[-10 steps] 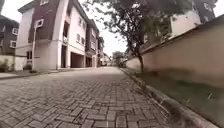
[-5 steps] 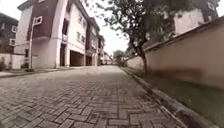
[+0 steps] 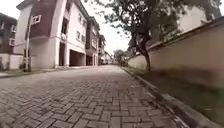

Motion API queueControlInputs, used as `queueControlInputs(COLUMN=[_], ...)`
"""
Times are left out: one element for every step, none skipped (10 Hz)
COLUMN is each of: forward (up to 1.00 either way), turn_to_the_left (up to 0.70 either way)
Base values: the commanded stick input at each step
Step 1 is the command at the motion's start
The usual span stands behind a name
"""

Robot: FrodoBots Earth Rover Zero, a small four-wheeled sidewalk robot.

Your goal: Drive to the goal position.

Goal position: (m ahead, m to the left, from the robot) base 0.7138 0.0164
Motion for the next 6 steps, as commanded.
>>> queueControlInputs(forward=[0.7, 0.7, 0.7, 0.7, 0.7, 0.7], turn_to_the_left=[0.0, 0.0, 0.0, 0.0, 0.0, 0.0])
